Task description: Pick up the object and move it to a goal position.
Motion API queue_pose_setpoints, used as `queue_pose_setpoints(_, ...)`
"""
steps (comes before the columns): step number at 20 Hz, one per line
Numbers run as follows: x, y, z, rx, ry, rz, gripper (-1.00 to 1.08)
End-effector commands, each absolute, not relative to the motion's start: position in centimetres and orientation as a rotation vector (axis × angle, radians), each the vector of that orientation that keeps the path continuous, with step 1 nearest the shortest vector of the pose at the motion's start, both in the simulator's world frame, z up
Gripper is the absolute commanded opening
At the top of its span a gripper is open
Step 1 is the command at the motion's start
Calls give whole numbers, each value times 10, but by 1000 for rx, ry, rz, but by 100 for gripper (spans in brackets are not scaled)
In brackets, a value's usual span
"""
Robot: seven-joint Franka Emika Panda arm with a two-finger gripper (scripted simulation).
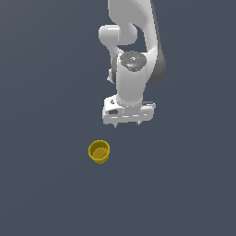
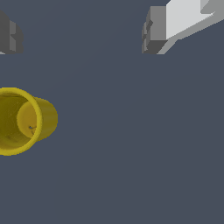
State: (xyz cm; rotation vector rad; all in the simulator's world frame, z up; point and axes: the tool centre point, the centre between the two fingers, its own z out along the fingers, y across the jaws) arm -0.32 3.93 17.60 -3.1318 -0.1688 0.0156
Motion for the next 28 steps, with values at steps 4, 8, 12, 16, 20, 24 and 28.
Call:
queue_pose_setpoints(4, -3, 39, 176, -3128, -170, 15, 28)
queue_pose_setpoints(8, -2, 38, 181, -3118, -162, 1, 28)
queue_pose_setpoints(12, 3, 37, 194, -3109, -133, -34, 28)
queue_pose_setpoints(16, 10, 35, 217, -3091, -83, -96, 28)
queue_pose_setpoints(20, 20, 31, 254, -3062, -10, -189, 28)
queue_pose_setpoints(24, 29, 26, 303, -3022, 82, -310, 28)
queue_pose_setpoints(28, 35, 19, 364, -2972, 183, -452, 28)
